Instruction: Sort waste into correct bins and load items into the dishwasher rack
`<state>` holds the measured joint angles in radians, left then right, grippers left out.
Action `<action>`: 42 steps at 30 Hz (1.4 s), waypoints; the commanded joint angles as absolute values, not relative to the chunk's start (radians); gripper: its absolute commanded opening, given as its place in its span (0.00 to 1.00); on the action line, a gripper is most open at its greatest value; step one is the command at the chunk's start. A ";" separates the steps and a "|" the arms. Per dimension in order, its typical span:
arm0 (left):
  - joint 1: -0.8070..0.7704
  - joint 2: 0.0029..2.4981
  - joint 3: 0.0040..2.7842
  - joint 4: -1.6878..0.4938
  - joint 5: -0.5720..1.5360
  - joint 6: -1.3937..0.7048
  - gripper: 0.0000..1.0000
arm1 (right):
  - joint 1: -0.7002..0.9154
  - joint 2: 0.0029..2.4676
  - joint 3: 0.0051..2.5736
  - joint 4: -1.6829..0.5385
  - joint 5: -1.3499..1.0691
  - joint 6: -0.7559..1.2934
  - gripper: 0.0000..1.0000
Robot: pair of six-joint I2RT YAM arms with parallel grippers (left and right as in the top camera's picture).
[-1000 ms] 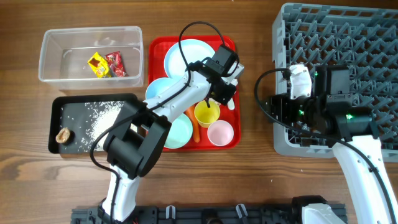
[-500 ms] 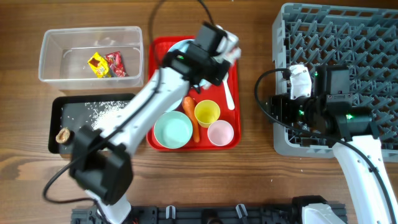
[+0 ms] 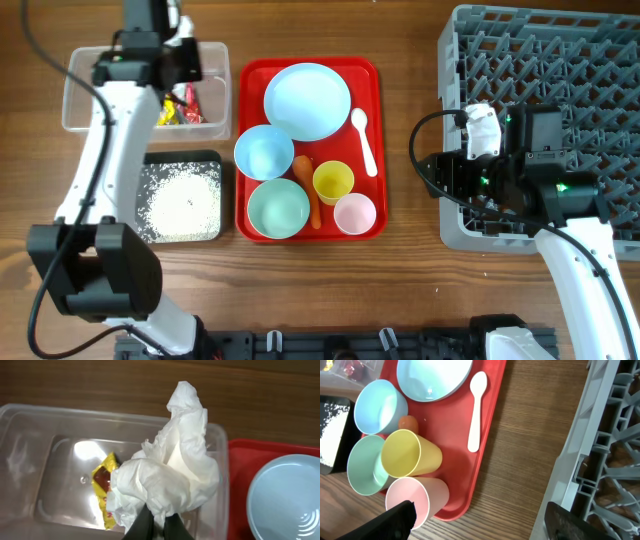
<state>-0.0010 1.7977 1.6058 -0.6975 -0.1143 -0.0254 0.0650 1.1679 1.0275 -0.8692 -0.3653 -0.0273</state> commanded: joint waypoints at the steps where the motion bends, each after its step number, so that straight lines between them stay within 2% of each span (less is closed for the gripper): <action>1: 0.020 1.850 1.620 -0.725 -0.079 -0.064 0.34 | 0.071 1.175 1.032 -0.863 -0.358 -0.024 0.85; 2: 0.020 1.859 1.620 -0.728 -0.080 -0.064 0.49 | 0.071 1.175 1.032 -0.864 -0.358 -0.023 0.85; 3: 0.020 1.865 1.620 -0.731 -0.080 -0.064 0.70 | 0.071 1.175 1.032 -0.865 -0.358 -0.023 0.85; 4: 0.020 1.868 1.620 -0.731 -0.080 -0.065 0.79 | 0.071 1.175 1.032 -0.865 -0.358 -0.023 0.85; 5: 0.020 1.868 1.620 -0.731 -0.080 -0.064 0.86 | 0.071 1.175 1.032 -0.865 -0.358 -0.024 0.85; 7: 0.020 1.868 1.620 -0.731 -0.080 -0.065 0.90 | 0.071 1.175 1.032 -0.865 -0.358 -0.023 0.85; 13: -0.018 1.849 1.620 -0.797 -0.031 -0.064 0.89 | 0.071 1.175 1.032 -0.867 -0.358 -0.024 0.86; 19: -0.179 1.840 1.620 -1.009 0.027 -0.062 0.80 | 0.071 1.175 1.032 -0.865 -0.358 -0.023 0.86; 23: -0.279 1.840 1.606 -1.108 0.030 -0.161 0.80 | 0.071 1.175 1.032 -0.865 -0.358 -0.023 0.86; 36: -0.461 1.858 1.568 -1.078 0.068 -0.222 0.73 | 0.071 1.175 1.032 -0.864 -0.358 -0.023 0.86; 42: -0.482 1.869 1.472 -1.010 0.067 -0.279 0.71 | 0.071 1.175 1.032 -0.867 -0.358 -0.024 0.86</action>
<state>-0.4824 1.8626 1.5372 -1.0443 0.0551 -0.2283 0.0650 1.1679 1.0275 -0.8677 -0.3653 -0.0273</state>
